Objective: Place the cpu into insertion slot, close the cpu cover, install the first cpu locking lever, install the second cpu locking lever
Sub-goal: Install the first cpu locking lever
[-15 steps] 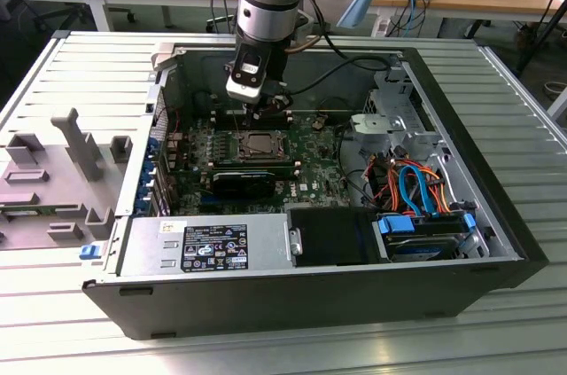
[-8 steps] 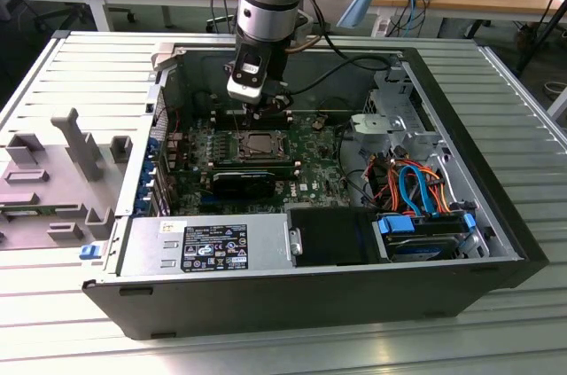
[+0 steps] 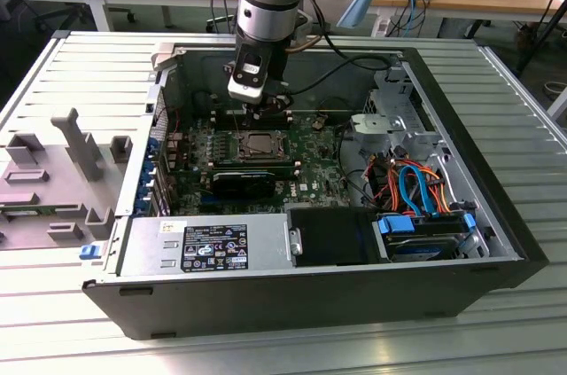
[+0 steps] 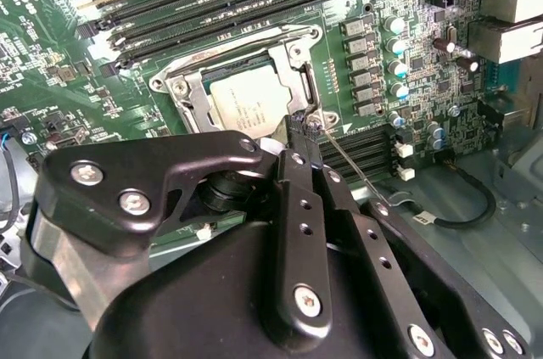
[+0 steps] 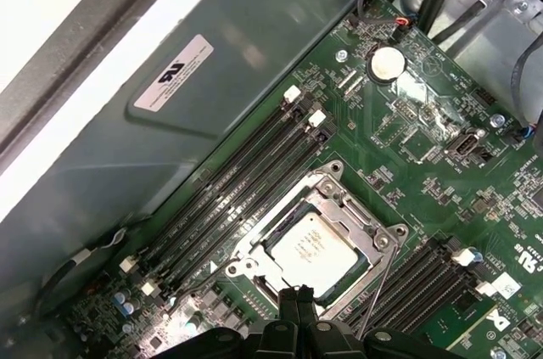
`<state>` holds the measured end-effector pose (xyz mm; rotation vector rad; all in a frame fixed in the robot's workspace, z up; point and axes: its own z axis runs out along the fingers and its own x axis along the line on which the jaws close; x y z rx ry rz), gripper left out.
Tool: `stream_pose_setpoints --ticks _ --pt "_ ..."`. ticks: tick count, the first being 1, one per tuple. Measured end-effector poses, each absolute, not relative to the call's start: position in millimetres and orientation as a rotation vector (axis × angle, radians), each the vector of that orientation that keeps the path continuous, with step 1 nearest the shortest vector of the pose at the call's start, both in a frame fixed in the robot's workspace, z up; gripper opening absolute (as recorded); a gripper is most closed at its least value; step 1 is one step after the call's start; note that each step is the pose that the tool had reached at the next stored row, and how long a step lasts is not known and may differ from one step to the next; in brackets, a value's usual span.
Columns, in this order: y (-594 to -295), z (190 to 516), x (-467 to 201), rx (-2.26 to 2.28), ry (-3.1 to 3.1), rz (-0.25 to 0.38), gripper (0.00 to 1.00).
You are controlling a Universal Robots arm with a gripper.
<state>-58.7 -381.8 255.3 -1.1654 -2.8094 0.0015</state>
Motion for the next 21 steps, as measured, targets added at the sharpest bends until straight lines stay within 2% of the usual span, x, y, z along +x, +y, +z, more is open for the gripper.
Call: stream_pose_setpoints --ticks 21 --pt "-381.8 255.3 -58.7 -1.116 -2.829 0.004 0.11"
